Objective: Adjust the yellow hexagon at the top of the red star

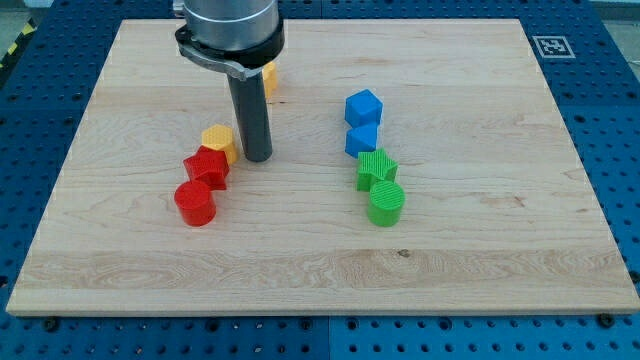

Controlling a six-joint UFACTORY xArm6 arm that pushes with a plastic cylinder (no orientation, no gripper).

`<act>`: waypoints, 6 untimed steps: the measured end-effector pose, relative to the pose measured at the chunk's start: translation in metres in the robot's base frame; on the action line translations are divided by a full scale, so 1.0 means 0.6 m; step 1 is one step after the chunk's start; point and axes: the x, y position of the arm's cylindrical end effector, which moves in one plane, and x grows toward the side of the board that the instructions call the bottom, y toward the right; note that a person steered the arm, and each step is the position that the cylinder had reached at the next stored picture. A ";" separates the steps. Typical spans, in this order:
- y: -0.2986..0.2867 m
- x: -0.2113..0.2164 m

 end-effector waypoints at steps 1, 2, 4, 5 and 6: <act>-0.012 0.000; -0.052 0.000; -0.046 -0.004; -0.026 -0.030; -0.013 -0.070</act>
